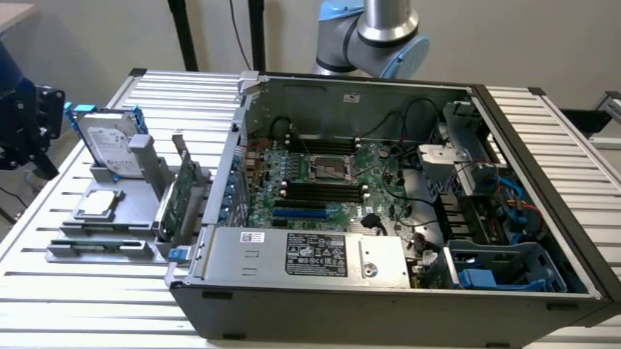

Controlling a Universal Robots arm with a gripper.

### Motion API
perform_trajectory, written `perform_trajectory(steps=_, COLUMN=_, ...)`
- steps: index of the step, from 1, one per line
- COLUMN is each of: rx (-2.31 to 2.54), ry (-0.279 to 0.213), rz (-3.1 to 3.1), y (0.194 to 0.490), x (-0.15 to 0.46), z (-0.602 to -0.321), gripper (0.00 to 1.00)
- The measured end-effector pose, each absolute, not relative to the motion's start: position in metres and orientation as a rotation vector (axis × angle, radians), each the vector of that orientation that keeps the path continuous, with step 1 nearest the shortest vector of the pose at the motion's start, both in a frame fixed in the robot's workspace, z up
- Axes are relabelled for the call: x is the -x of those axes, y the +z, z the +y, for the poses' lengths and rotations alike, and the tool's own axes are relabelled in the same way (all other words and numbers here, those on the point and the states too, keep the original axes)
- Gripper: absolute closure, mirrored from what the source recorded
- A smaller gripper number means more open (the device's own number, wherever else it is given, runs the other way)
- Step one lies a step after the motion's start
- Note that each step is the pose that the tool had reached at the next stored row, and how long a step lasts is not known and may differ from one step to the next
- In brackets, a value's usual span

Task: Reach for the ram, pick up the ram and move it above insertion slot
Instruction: 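Pick up the ram and move it above insertion slot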

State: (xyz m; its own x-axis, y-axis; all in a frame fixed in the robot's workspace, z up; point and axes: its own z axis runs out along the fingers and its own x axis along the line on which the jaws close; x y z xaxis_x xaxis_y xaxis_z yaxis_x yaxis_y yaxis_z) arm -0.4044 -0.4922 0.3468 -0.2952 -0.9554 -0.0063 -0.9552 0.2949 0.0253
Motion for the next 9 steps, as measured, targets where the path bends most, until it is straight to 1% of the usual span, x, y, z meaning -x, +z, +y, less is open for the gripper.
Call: perform_trajectory(steps=9, rx=-2.061, ry=-0.029, rz=-2.364, y=0.3438, x=0.4044, z=-0.4922, gripper=0.89)
